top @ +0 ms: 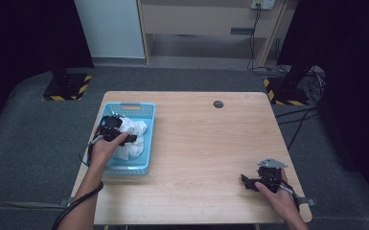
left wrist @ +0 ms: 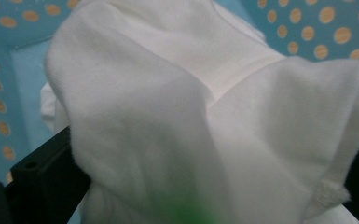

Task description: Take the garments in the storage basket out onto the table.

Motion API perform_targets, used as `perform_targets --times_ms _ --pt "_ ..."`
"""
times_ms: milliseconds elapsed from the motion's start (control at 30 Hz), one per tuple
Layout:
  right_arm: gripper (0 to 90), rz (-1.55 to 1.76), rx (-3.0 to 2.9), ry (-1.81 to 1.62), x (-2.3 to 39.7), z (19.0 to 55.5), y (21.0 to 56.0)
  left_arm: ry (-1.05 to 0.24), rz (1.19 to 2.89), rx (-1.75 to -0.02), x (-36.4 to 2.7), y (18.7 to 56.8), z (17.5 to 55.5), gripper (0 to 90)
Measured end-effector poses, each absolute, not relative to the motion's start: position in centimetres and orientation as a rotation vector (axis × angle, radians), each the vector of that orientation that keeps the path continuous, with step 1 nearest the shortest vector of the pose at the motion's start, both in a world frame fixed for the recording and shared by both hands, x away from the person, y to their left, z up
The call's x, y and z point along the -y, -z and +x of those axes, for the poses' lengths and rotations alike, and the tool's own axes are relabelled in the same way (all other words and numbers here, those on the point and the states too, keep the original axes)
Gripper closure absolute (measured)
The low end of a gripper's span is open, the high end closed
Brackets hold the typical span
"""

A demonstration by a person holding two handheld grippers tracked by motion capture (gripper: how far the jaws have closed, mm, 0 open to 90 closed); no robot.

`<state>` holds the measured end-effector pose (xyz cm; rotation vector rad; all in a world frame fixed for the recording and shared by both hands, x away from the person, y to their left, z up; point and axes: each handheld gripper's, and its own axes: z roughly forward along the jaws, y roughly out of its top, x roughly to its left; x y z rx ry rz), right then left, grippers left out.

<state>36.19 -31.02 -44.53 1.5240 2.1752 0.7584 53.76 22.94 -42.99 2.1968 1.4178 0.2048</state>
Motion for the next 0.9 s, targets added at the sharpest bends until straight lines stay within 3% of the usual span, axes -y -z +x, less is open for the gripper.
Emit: perform_targets --times_ms 233,600,800,867,900 --pt "0.3 1.524 -2.175 -0.759 31.0 36.2 44.5 -0.237 2.281 -1.418 -22.2 43.2 54.1 0.0" --pt "0.3 1.524 -2.176 -0.758 31.0 36.2 44.5 -0.223 2.268 -1.433 -22.6 43.7 54.3 1.8" --pt "0.3 1.524 -2.176 -0.759 31.0 36.2 44.5 -0.269 2.29 -1.419 -23.0 43.6 54.2 18.2" --pt "0.3 1.524 -2.176 -0.759 31.0 36.2 44.5 -0.291 2.309 -1.411 -23.1 43.5 54.2 27.1" --pt "0.3 1.524 -2.175 -0.759 31.0 36.2 44.5 -0.296 2.312 -1.411 -23.1 43.4 54.1 35.7"
